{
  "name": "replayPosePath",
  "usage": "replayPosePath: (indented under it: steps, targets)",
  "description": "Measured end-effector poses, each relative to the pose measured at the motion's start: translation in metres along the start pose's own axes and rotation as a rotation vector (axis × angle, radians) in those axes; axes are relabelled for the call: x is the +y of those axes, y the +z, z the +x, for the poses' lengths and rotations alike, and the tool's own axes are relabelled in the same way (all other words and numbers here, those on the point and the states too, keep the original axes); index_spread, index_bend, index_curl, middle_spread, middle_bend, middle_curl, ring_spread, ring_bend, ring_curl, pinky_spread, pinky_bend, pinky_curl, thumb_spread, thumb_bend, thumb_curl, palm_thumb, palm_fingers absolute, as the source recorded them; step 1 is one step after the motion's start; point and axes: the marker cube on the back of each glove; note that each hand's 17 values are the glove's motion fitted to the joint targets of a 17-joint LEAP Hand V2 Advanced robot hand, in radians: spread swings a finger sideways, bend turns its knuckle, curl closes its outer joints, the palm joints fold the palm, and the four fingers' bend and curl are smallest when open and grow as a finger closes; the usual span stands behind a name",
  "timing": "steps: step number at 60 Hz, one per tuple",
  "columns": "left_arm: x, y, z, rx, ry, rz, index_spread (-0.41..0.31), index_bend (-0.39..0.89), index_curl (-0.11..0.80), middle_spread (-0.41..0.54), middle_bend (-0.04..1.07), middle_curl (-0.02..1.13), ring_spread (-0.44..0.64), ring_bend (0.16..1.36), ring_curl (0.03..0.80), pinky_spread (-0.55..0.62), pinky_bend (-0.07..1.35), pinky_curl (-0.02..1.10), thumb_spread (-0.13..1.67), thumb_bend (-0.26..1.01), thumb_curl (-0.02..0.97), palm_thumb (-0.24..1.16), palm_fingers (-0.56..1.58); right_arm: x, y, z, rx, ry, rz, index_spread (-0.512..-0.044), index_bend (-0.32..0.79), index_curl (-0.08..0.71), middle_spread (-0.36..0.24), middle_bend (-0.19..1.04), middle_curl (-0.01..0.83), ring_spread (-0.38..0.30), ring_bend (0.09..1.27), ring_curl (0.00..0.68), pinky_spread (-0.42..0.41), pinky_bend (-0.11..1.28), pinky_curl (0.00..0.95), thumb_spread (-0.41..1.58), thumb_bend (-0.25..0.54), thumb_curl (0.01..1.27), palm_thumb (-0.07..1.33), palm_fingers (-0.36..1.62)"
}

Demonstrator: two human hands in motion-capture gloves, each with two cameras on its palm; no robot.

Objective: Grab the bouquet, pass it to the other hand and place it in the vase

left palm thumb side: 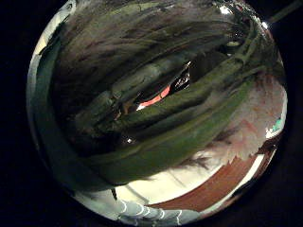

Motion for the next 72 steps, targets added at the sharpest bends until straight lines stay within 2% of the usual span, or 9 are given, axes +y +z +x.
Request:
replayPosePath:
  steps: [7,13,17,20,22,34,47,66,72]
  targets:
    - [-0.004,-0.01,0.007,0.013,-0.005,0.007,-0.367,0.49,0.624,-0.352,0.78,0.58,-0.38,0.84,0.472,-0.4,0.69,0.49,1.12,-0.02,0.502,0.73,1.4,0.001,0.003,-0.006,-0.164,0.026,-0.105,-0.201,0.36,0.545,-0.11,0.75,0.535,-0.171,0.87,0.486,-0.288,0.61,0.441,0.96,-0.027,0.73,0.89,1.33]
    - [-0.019,-0.02,0.009,0.002,0.019,0.029,-0.366,0.49,0.634,-0.351,0.79,0.58,-0.38,0.84,0.471,-0.4,0.69,0.49,1.12,-0.02,0.505,0.73,1.4,0.004,-0.006,0.015,0.05,0.294,-0.08,-0.206,0.23,0.514,-0.106,0.65,0.502,-0.175,0.76,0.45,-0.301,0.62,0.427,0.94,-0.04,0.71,0.85,1.23]
    - [-0.03,-0.031,0.015,-0.008,0.035,0.041,-0.365,0.49,0.639,-0.351,0.79,0.58,-0.38,0.84,0.47,-0.4,0.69,0.49,1.12,-0.02,0.506,0.72,1.4,0.003,-0.008,0.001,-0.021,0.055,-0.128,-0.219,0.11,0.467,-0.107,0.57,0.478,-0.183,0.69,0.427,-0.296,0.65,0.422,0.94,-0.057,0.67,0.78,1.14]
    - [-0.041,-0.039,0.018,-0.018,0.055,0.052,-0.365,0.48,0.643,-0.352,0.79,0.58,-0.38,0.84,0.469,-0.4,0.69,0.49,1.12,-0.02,0.507,0.72,1.4,0.0,-0.011,0.009,0.009,0.11,-0.135,-0.227,0.08,0.432,-0.107,0.48,0.449,-0.187,0.66,0.417,-0.266,0.65,0.419,0.94,-0.065,0.64,0.72,1.06]
    - [-0.05,-0.044,0.02,-0.026,0.074,0.064,-0.365,0.48,0.645,-0.353,0.79,0.58,-0.38,0.84,0.469,-0.4,0.69,0.49,1.12,-0.02,0.508,0.72,1.4,-0.005,-0.013,0.022,0.061,0.164,-0.121,-0.232,0.08,0.415,-0.107,0.46,0.444,-0.189,0.64,0.409,-0.248,0.63,0.412,0.94,-0.063,0.62,0.69,1.04]
    - [-0.106,-0.088,0.023,-0.105,0.146,0.173,-0.366,0.47,0.658,-0.354,0.8,0.58,-0.38,0.84,0.468,-0.4,0.69,0.49,1.12,-0.02,0.511,0.72,1.4,-0.027,-0.035,0.023,0.131,0.025,-0.117,-0.283,0.11,0.349,-0.11,0.33,0.41,-0.164,0.51,0.378,-0.042,0.46,0.364,0.98,-0.037,0.54,0.62,0.75]
    - [-0.148,-0.126,0.016,-0.128,0.074,0.242,-0.367,0.47,0.668,-0.352,0.8,0.57,-0.38,0.85,0.467,-0.4,0.69,0.49,1.12,-0.02,0.514,0.72,1.39,-0.058,-0.05,0.031,0.184,-0.013,-0.13,-0.348,0.11,0.297,-0.125,0.2,0.377,-0.113,0.39,0.345,0.166,0.46,0.355,1.01,-0.029,0.49,0.61,0.48]
    - [-0.191,-0.14,-0.016,-0.145,0.026,0.283,-0.37,0.46,0.677,-0.35,0.8,0.57,-0.38,0.84,0.464,-0.41,0.7,0.49,1.12,-0.02,0.513,0.72,1.39,-0.094,-0.036,0.042,0.126,0.17,-0.217,-0.408,0.09,0.202,-0.09,0.18,0.336,-0.002,0.4,0.329,0.281,0.57,0.366,1.04,-0.025,0.45,0.57,0.13]
    - [-0.205,-0.135,-0.029,-0.135,0.026,0.291,-0.371,0.45,0.679,-0.35,0.8,0.56,-0.38,0.84,0.464,-0.41,0.7,0.49,1.12,-0.02,0.512,0.72,1.39,-0.093,-0.037,0.042,0.239,0.233,-0.187,-0.412,0.11,0.19,-0.08,0.19,0.333,0.014,0.41,0.325,0.288,0.58,0.362,1.04,-0.025,0.44,0.58,0.1]
